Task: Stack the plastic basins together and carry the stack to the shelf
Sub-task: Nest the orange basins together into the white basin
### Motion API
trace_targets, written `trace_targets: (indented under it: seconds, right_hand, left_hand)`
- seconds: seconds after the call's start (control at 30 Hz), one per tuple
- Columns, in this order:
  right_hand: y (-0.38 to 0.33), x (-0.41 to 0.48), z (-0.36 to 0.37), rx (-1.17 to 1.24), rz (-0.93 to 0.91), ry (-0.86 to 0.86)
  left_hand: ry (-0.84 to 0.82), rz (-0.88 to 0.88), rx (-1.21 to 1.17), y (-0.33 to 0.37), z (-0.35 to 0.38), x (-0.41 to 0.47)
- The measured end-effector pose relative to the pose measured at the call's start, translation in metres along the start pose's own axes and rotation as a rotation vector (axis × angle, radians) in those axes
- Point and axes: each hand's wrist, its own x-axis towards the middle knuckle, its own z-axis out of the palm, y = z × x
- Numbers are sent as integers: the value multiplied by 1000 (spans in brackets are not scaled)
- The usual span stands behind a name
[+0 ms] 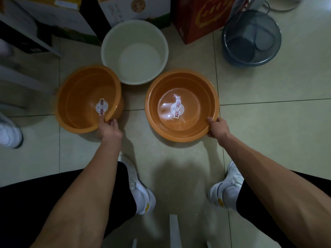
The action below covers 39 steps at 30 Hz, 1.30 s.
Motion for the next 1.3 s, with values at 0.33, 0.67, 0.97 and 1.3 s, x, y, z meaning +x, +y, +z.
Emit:
trace_targets:
  seconds: [0.33, 0.67, 0.97, 1.3]
  right_hand:
    - [-8, -20, 5, 92, 95, -8]
    - [-15, -52, 12, 317, 211, -140]
    - [-16, -42, -20, 580, 172, -118]
    - [-23, -36, -32, 653, 141, -139]
  left_hand:
    - [-38, 57, -137, -12, -7, -46]
    - [-243, 73, 269, -46, -39, -82]
    - [-491, 138, 917, -63, -44, -95]
    - [-577, 240, 1524, -88, -1, -85]
